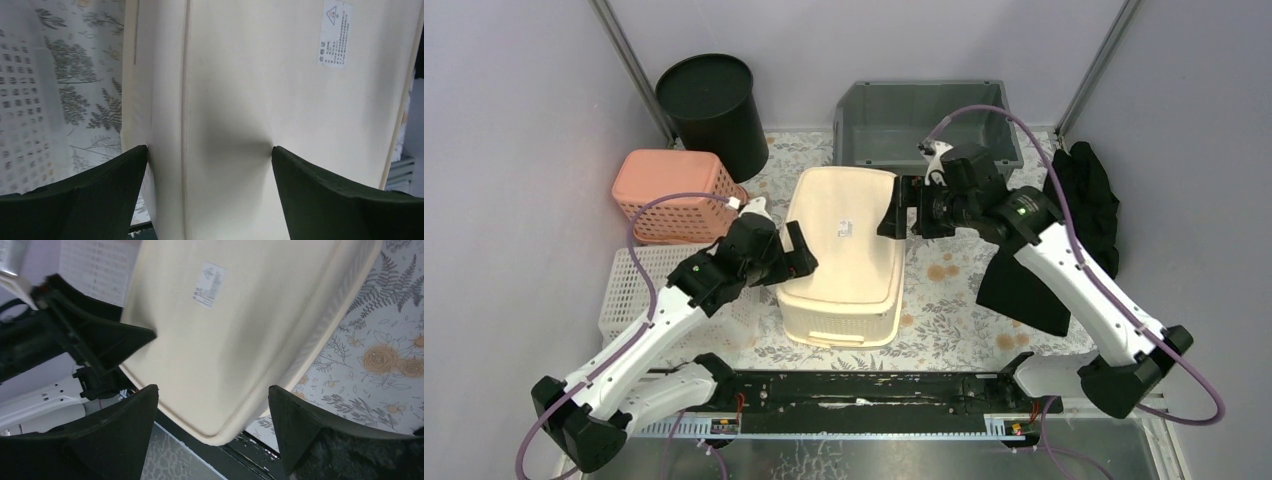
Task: Turn the large container upside down
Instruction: Move the container to the center of the board.
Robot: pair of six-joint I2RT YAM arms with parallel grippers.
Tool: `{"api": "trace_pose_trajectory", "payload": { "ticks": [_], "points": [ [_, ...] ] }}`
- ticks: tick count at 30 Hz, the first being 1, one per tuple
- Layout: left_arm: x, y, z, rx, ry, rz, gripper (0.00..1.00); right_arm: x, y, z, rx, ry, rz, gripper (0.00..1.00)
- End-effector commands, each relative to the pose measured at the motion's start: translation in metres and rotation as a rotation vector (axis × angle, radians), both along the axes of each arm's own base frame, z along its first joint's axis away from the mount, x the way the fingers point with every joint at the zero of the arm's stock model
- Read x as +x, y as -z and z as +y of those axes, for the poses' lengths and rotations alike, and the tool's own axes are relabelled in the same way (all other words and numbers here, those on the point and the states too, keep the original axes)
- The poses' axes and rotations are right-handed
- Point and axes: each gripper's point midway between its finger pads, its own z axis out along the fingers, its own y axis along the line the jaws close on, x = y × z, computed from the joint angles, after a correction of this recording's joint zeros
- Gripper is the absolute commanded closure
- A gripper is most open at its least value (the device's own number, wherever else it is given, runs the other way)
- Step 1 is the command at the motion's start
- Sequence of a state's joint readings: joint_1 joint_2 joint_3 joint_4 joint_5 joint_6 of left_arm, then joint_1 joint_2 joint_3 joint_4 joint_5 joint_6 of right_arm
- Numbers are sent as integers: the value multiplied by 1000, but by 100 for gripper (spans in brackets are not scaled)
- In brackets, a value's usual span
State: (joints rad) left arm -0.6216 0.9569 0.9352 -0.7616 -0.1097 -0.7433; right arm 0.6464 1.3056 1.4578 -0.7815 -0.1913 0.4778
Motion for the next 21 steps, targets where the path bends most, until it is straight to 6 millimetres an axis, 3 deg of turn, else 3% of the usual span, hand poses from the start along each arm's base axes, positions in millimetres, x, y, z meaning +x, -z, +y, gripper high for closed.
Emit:
{"api": "trace_pose_trajectory", "payload": {
  "ticks": [1,9,21],
  "points": [
    [-14,7,-44,-119,111,39,0,-11,-38,-9,43,1,-72,12],
    [-30,21,-122,-185,218,62,0,-16,-33,-11,42,-2,-62,12],
    [-18,25,-227,-258,366,48,0,-22,-32,-22,16,17,-70,10]
  ]
}}
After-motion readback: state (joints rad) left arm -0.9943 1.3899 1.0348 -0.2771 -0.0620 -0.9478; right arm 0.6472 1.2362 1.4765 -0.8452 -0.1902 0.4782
